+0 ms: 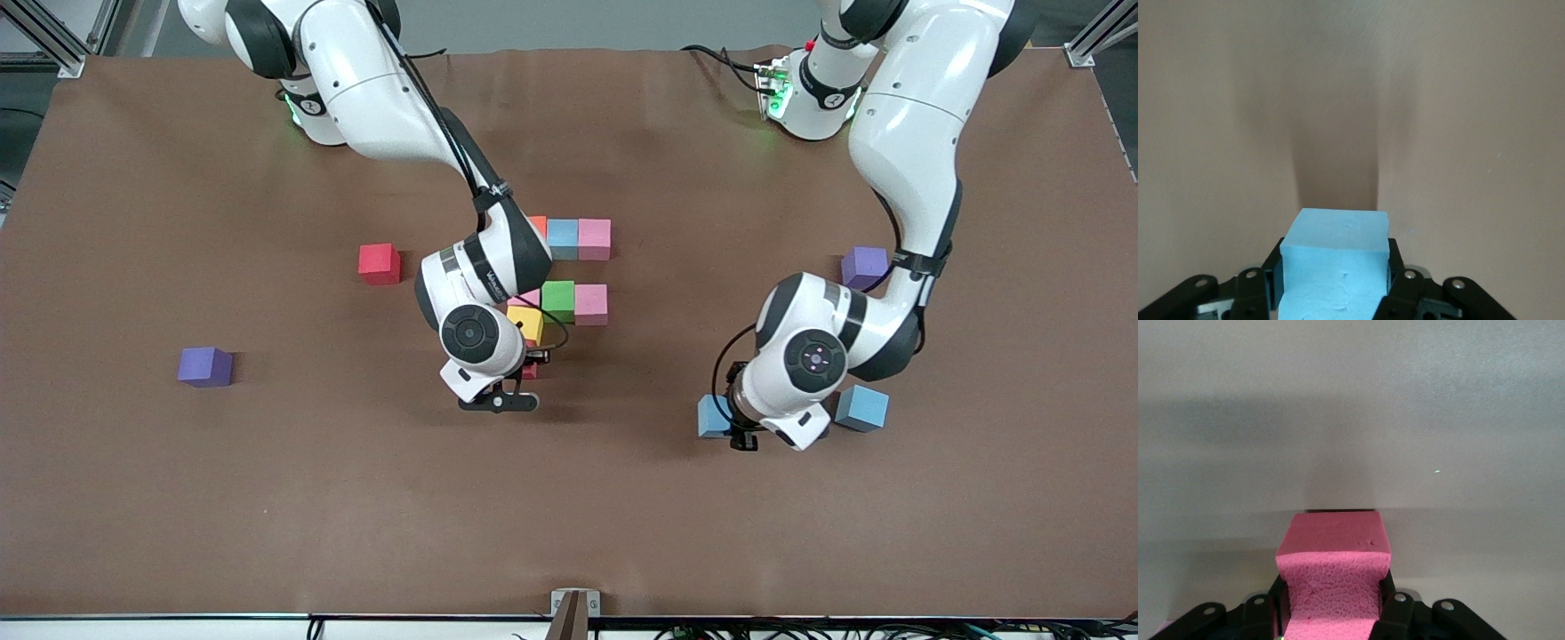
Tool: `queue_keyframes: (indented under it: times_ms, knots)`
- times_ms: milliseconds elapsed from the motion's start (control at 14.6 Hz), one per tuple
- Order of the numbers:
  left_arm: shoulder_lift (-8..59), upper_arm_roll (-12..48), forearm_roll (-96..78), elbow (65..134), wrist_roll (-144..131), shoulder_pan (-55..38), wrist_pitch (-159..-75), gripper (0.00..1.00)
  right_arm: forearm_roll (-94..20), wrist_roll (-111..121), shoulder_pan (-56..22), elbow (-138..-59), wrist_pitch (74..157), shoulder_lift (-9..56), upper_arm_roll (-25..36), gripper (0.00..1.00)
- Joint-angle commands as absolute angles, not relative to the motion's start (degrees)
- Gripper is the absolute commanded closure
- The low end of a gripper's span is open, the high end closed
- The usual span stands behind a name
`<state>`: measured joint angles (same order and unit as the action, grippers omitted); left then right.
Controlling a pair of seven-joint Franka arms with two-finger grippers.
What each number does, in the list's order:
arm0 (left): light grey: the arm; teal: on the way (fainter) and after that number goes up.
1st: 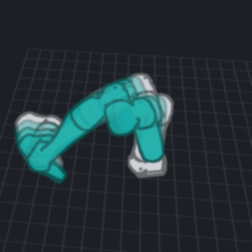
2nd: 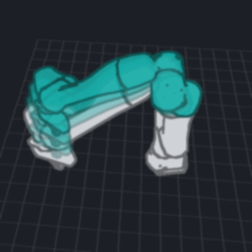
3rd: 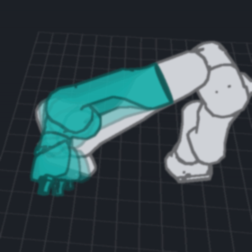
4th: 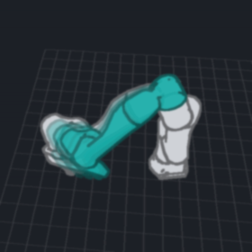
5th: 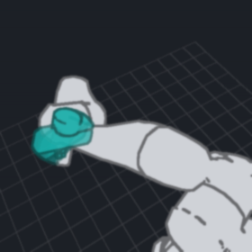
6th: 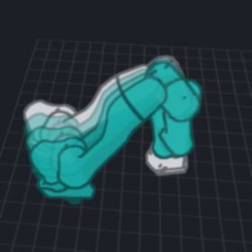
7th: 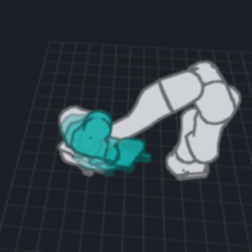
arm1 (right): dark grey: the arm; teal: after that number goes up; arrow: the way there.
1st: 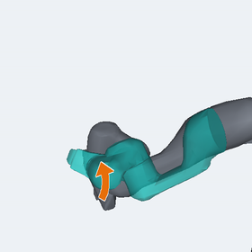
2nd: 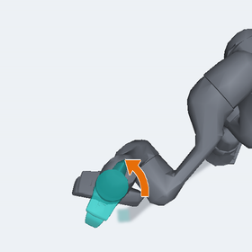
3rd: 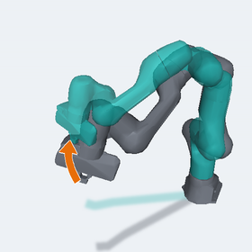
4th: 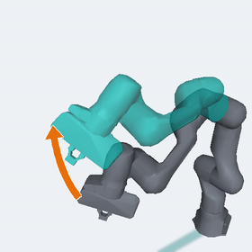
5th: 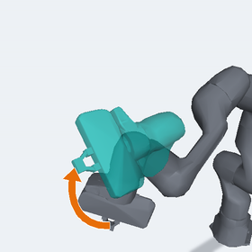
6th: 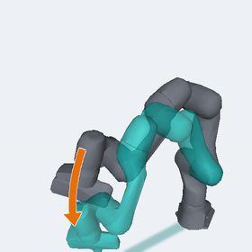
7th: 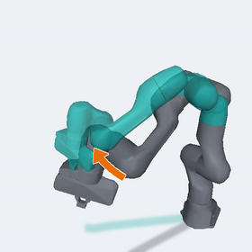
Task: Arrange 11 blocks into digit 3
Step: 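Lower red below yellow with the right gripper while the left gripper carries blue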
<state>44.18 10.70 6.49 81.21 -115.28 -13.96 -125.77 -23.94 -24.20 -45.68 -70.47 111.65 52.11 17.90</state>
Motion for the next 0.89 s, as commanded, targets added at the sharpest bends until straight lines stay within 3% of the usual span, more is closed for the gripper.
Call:
queue_keyframes:
  times_ms: [0,684,752,821]
  knots:
    - [43.2,10.3,7.2,81.5,-121.5,-16.8,-124.6,0.85,-25.1,-24.5,-46.8,-70.6,111.4,52.2,18.5,0.56]
    - [43.7,10.3,6.7,80.5,-131.7,-21.1,-125.1,0.85,-24.7,-24.3,-46.7,-71.0,110.3,52.1,18.5,0.54]
    - [43.7,10.3,6.7,80.4,-132.2,-21.6,-125.1,0.85,-24.7,-24.3,-46.7,-71.0,110.3,52.1,18.5,0.49]
    - [43.7,10.2,6.7,80.4,-132.6,-22.4,-125.1,0.85,-24.7,-24.3,-46.7,-70.9,110.3,52.1,18.5,0.24]
